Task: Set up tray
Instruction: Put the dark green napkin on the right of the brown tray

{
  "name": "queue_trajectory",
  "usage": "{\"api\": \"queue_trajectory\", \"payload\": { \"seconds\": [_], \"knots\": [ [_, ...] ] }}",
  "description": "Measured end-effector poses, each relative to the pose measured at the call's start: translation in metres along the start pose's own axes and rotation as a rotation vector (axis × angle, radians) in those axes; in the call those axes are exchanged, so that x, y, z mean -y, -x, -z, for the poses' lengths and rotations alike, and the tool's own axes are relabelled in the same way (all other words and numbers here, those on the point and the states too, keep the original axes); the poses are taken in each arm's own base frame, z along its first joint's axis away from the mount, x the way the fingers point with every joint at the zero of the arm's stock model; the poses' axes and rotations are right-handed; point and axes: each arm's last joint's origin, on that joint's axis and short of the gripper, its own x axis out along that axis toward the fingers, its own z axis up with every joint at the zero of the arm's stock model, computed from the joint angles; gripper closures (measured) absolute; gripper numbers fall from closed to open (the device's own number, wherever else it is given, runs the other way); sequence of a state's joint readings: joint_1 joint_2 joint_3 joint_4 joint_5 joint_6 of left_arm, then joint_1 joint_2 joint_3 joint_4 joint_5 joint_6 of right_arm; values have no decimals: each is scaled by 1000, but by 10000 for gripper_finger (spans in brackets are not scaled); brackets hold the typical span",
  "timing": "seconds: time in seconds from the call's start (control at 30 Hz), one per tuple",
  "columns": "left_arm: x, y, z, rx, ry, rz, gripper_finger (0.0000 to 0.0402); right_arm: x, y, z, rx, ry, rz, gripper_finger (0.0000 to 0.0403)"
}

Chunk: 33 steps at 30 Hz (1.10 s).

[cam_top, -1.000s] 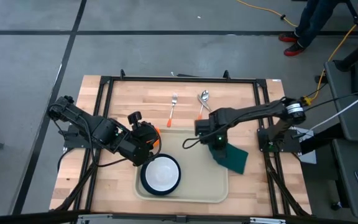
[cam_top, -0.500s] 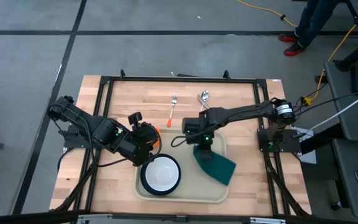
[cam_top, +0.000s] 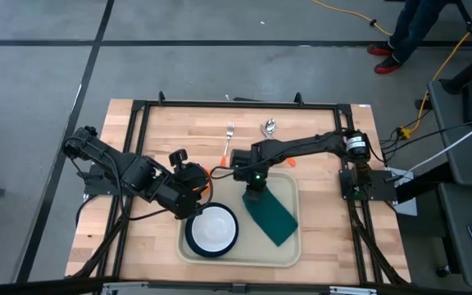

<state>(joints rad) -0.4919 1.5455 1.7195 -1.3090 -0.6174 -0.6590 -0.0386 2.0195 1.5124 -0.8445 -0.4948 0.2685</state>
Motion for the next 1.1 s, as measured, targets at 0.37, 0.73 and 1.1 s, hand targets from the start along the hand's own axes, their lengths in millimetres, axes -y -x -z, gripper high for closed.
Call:
{"api": "queue_trajectory", "payload": {
  "seconds": [0.37, 0.73, 1.1],
  "knots": [
    [1, 1, 1, 0, -3, 3, 233, 27, 10, -18, 158, -144, 28, 403],
    [1, 1, 1, -2, -23, 4, 233, 52, -13, 4, 79, -216, 56, 388],
    [1, 1, 1, 0, -22, 2, 233, 43, 2, -7, 167, -154, 77, 386]
  ]
}}
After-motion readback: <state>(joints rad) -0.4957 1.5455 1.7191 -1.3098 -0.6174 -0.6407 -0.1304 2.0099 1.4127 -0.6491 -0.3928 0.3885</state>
